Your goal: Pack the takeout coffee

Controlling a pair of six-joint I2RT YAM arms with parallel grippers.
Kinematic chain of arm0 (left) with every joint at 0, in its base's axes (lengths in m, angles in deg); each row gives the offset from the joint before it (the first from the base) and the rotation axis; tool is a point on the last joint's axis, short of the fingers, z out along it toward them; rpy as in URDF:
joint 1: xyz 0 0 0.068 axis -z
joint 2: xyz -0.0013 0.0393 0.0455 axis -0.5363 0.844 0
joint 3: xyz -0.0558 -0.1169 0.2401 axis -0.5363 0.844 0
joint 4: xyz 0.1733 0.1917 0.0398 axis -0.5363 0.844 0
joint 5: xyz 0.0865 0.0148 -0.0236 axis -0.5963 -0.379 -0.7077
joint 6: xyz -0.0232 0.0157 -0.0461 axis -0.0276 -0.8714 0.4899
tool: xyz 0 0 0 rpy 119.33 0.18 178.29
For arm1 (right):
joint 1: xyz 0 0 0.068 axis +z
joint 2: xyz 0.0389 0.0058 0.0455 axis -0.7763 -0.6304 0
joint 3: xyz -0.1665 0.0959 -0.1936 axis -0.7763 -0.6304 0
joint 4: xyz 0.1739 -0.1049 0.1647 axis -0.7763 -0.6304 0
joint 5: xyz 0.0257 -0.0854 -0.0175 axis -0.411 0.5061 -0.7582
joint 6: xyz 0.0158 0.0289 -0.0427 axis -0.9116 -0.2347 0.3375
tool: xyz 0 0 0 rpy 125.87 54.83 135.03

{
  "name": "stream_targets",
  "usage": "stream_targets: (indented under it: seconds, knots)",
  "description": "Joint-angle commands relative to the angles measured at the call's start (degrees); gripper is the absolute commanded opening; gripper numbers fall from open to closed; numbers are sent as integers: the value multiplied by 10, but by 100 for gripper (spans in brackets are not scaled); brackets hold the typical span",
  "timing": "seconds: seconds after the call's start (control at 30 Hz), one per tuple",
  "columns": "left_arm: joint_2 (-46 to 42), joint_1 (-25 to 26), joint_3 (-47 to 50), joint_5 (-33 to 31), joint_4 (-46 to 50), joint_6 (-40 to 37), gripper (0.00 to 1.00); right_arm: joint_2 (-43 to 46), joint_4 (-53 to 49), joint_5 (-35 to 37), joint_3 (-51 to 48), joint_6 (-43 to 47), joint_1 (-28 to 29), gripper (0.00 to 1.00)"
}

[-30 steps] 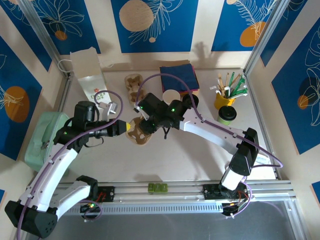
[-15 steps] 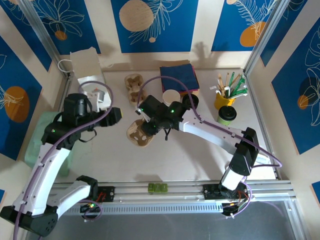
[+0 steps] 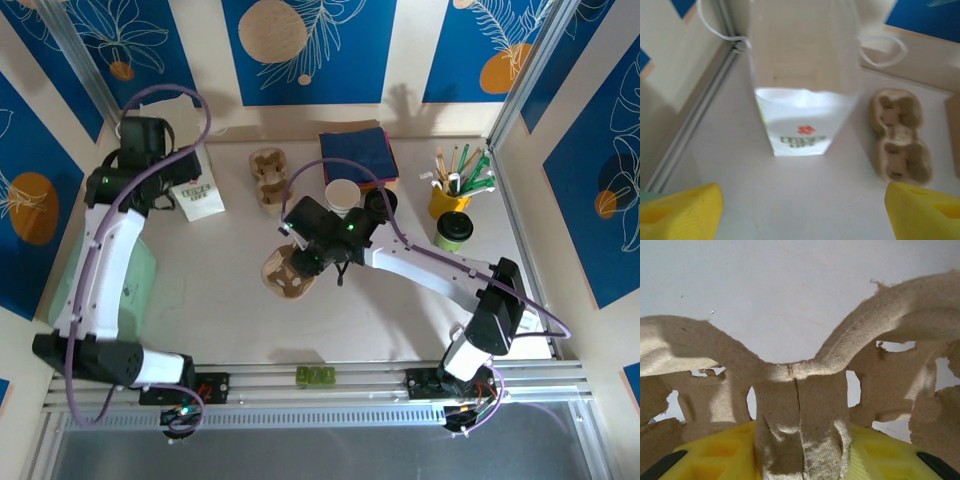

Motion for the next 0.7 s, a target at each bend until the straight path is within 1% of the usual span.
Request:
stream_targets:
  seconds: [0.0,0.13,0.27,0.33,0.43,0.67]
  knots:
    - [46,-46,-57,5,35,16,82,31,-7,-11,-13,0,-7,40]
    - [124,-68,-114,16,62,13,76,45,-3,-17,-28,-1,-15,40]
    - [190,-97,-162,42,79,16,69,56,-2,-23,-40,1,-24,40]
    - [222,-100,-196,28,95,9,65,60,-5,-24,-43,3,-27,40]
    - [263,-101,-246,7,112,-5,63,70,-5,-25,-52,4,-32,40]
    - [342,-106,-352,10,137,-23,55,88,-1,-34,-70,7,-43,40]
